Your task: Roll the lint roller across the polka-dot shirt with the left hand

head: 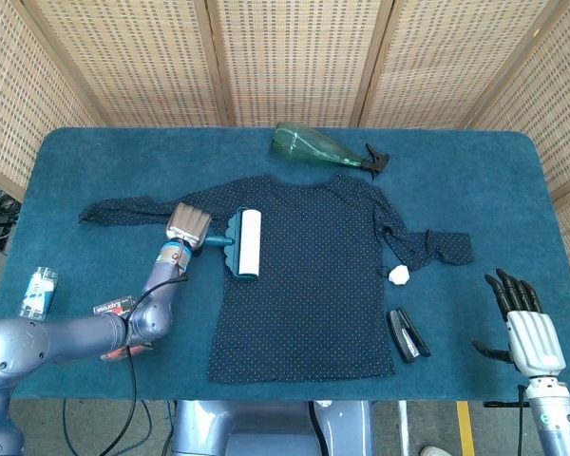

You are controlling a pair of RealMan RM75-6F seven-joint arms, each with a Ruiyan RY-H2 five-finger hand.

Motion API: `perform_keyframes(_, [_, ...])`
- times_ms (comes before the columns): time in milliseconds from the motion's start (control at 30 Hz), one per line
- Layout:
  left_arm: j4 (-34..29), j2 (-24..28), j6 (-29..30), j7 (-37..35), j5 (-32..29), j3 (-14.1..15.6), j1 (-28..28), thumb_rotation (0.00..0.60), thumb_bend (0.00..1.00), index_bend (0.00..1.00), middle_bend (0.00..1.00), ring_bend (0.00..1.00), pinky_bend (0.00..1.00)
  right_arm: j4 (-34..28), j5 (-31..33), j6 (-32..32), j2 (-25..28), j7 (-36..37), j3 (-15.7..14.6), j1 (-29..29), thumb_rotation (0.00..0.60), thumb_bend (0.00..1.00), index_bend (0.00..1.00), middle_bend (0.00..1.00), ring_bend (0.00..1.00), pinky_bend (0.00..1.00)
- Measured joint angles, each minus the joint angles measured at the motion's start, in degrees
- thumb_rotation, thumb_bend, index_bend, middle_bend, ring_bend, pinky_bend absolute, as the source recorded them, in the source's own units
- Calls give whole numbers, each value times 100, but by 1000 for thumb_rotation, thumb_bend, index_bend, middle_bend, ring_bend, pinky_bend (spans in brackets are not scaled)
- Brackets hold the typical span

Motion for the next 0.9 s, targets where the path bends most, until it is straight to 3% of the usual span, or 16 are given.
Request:
perform_keyframes(600, [654, -1199, 263, 922, -682, -614, -1041, 600, 448, 869, 851, 729, 709, 128, 113, -96, 27, 237, 42, 21, 600, 107, 0, 0, 0, 0])
perform_keyframes(900, [630, -1079, 306, 950, -685, -591, -853, 600, 448, 869, 851, 729, 709, 116, 70, -89, 14, 203, 16, 24, 600, 107, 0, 0, 0, 0])
